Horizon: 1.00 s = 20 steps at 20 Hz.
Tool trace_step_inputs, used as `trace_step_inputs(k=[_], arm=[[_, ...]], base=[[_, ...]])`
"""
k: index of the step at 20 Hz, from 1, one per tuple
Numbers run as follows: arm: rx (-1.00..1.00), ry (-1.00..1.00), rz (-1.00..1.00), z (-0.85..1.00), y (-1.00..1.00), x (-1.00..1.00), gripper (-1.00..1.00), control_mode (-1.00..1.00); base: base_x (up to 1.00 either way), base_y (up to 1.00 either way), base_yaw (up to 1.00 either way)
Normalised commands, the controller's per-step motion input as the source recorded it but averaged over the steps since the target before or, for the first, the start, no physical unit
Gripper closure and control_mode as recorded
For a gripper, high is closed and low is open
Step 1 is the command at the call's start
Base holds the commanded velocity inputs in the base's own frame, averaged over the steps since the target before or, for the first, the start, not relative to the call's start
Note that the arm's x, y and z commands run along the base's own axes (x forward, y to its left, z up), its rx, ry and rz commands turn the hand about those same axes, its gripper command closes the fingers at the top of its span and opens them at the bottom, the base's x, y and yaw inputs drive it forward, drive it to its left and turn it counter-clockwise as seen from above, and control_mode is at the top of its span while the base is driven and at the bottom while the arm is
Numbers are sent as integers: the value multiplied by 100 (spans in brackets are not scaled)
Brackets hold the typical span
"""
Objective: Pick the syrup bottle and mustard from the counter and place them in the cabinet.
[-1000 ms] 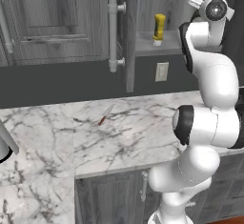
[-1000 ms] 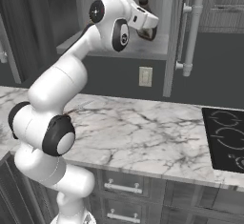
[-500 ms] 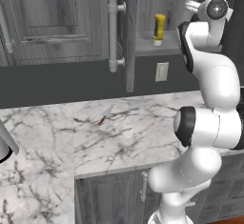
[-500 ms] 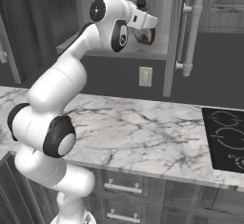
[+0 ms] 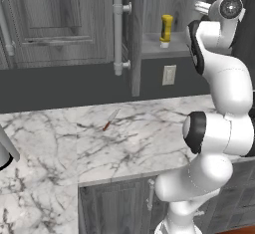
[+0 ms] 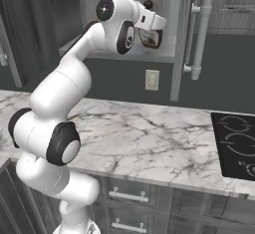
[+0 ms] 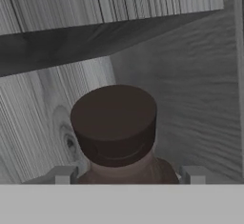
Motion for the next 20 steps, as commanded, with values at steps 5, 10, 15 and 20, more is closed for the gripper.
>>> trace_step_inputs(k=[5, 10, 15, 20], arm=[[0, 0, 0, -8, 6, 3, 100, -100], [0, 0, 0, 0, 4, 15, 100, -100], [0, -1, 0, 0, 12, 24, 100, -100], [0, 1, 0, -5, 14, 25, 100, -100]], base=[[0, 0, 0], [0, 0, 0], [0, 0, 0], [0, 0, 0]])
